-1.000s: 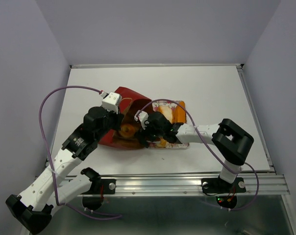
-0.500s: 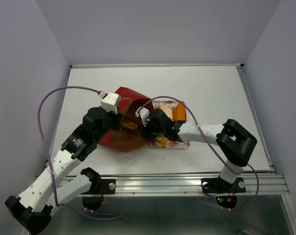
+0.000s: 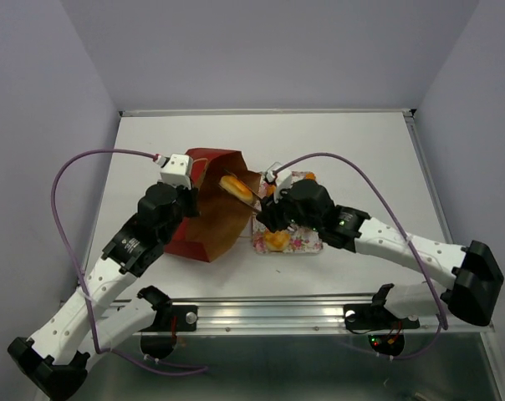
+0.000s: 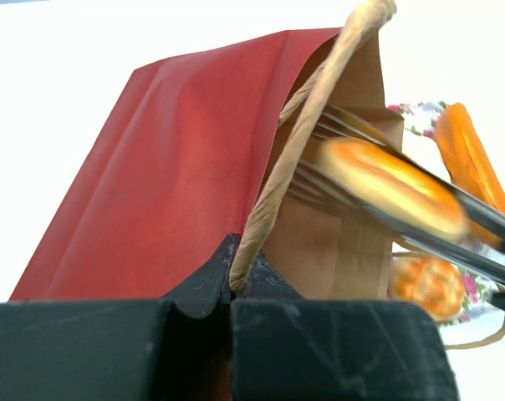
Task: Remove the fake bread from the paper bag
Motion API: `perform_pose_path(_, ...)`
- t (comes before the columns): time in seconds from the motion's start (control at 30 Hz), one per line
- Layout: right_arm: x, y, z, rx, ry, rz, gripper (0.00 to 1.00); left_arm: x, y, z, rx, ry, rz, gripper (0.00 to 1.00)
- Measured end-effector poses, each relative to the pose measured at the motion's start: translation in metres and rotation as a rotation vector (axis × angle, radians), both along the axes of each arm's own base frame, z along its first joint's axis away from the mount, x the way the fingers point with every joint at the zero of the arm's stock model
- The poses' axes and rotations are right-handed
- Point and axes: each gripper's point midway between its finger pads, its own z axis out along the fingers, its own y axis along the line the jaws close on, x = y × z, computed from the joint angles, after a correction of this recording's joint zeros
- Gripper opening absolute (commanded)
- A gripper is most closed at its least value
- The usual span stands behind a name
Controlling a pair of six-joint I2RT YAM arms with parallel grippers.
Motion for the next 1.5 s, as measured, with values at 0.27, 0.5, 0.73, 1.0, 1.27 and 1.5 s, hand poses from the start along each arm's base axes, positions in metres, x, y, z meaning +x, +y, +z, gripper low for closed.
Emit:
perform_pose_path(0.27,-0.031,-0.061,0.025,0.057,0.021,-0.119,0.07,-0.001,0.018,0.014,-0.035,-0.047,0.101,0.0)
perform_pose_path(0.5,-0.013,-0.105,0.023,0.038,-0.012,-0.376,0.12,-0.001,0.024,0.017,-0.049,-0.058,0.134,0.0)
perform_pose_path(0.73,-0.004,-0.108,-0.027,-0.109,0.071,-0.456,0.25,0.001,0.027,0.017,-0.052,-0.062,0.162,0.0)
perform_pose_path(1.0,-0.01,-0.108,-0.059,-0.16,0.148,-0.477,0.63,0.001,0.026,0.018,-0.056,-0.063,0.154,0.0)
perform_pose_path(1.27,-0.024,-0.112,-0.07,-0.172,0.19,-0.437,0.73,-0.008,0.003,0.023,-0.084,-0.067,0.004,0.0)
perform_pose_path(1.5,-0.025,-0.112,-0.059,-0.14,0.177,-0.426,0.66,-0.013,-0.007,0.026,-0.091,-0.071,-0.067,0.0)
